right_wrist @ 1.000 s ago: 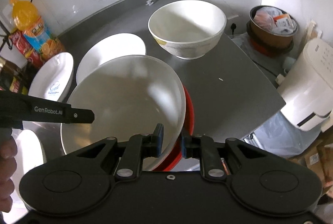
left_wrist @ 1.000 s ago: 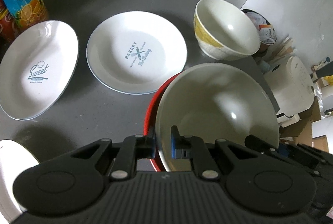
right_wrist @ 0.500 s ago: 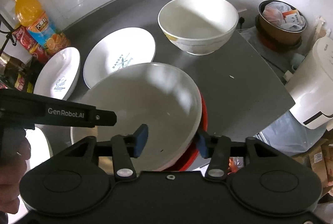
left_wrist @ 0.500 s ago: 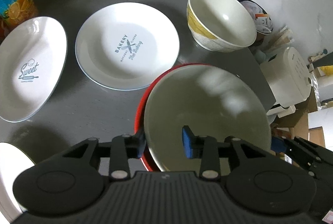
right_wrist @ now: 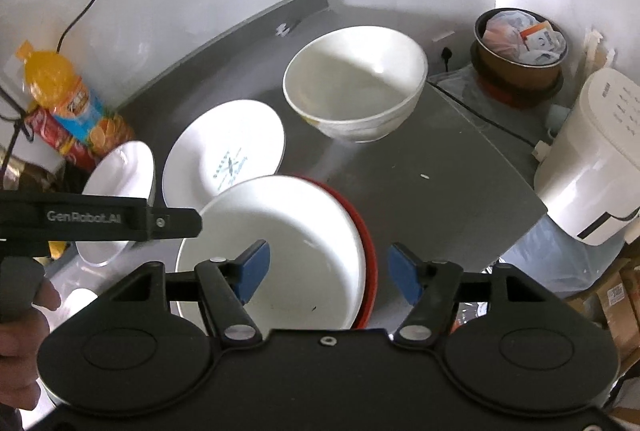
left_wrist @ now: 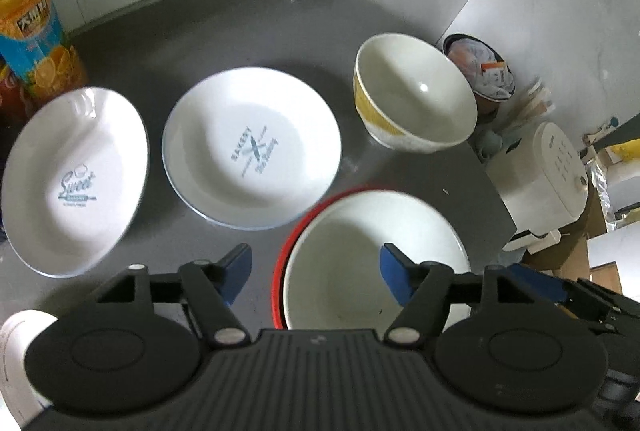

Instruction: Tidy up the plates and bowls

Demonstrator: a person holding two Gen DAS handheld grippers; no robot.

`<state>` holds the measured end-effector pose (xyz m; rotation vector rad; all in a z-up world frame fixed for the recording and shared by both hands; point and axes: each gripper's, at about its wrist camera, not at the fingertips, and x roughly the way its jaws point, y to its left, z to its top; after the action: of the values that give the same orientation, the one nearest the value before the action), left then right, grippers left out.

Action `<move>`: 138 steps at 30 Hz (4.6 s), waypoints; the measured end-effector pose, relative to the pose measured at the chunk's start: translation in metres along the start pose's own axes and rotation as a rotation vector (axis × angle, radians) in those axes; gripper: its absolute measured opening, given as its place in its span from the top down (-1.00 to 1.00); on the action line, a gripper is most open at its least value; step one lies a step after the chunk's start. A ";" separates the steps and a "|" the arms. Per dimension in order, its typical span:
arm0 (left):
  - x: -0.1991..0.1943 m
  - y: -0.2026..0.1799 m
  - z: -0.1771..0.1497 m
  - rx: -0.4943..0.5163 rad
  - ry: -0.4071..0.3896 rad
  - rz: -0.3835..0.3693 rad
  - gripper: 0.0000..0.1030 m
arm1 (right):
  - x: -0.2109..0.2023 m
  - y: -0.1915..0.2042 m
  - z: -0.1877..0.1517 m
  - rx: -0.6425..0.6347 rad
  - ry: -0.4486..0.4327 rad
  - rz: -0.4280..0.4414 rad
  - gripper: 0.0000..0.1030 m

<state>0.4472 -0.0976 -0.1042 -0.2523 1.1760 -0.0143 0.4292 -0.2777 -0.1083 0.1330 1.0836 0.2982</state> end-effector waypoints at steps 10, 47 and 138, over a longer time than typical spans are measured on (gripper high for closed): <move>0.004 -0.008 0.013 0.003 -0.034 0.026 -0.37 | -0.004 -0.020 0.013 0.040 -0.055 0.022 -0.53; 0.111 -0.035 0.111 -0.091 -0.104 0.082 -0.24 | 0.119 -0.113 0.094 0.262 0.060 0.174 0.16; 0.009 0.038 -0.036 -0.160 0.046 -0.126 0.82 | 0.006 -0.026 -0.002 0.083 0.011 0.067 0.76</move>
<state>0.4135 -0.0690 -0.1326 -0.4696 1.2066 -0.0368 0.4341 -0.3012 -0.1208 0.2427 1.1043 0.3141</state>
